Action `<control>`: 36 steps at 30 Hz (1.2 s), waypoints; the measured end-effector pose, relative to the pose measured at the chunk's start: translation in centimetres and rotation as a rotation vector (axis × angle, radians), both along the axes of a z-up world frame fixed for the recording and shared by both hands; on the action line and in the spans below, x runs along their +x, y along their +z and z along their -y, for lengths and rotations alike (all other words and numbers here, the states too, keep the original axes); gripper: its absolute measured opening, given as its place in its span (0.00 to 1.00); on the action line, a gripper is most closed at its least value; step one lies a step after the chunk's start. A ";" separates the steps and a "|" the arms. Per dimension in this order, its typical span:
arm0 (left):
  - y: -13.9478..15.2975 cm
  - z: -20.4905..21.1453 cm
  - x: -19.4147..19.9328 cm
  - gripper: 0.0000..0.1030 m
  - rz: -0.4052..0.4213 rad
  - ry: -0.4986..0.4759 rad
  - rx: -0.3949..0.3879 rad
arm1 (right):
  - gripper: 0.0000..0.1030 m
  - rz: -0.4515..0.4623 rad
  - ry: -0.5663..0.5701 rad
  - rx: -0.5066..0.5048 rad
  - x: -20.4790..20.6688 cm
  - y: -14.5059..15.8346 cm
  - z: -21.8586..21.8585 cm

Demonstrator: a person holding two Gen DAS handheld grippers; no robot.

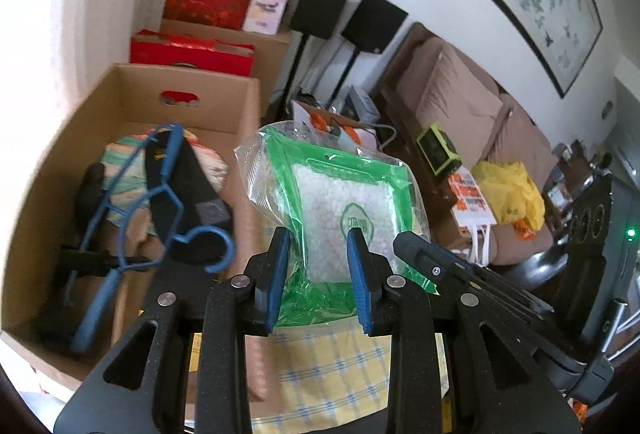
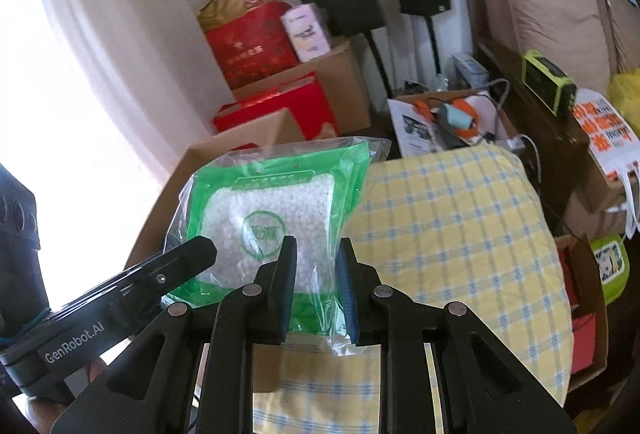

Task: Organize objects
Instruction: 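Lift the green bag with both tools and carry it over the box, then lower the green bag into the box and open both tools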

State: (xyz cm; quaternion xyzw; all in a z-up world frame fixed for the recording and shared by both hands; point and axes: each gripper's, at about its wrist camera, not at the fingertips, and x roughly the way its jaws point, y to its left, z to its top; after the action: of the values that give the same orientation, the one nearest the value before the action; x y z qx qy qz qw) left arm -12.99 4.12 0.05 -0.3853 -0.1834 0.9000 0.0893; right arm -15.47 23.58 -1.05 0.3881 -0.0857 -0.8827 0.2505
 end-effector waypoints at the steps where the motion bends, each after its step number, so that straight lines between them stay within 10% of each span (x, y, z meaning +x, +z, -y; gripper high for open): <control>1: 0.1 0.7 0.1 0.26 -0.002 0.010 0.004 | 0.20 -0.003 0.010 0.001 0.0 0.1 0.6; 36: -8.6 16.2 -2.5 0.30 0.194 0.200 0.068 | 0.19 0.110 0.190 0.110 -4.2 -5.9 16.3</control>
State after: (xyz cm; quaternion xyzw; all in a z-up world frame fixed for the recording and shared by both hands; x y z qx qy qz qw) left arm -15.54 -12.03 -8.53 -0.4469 -0.2591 0.8562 -0.0059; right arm -19.67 7.31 -6.93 0.4554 -0.0137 -0.8359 0.3062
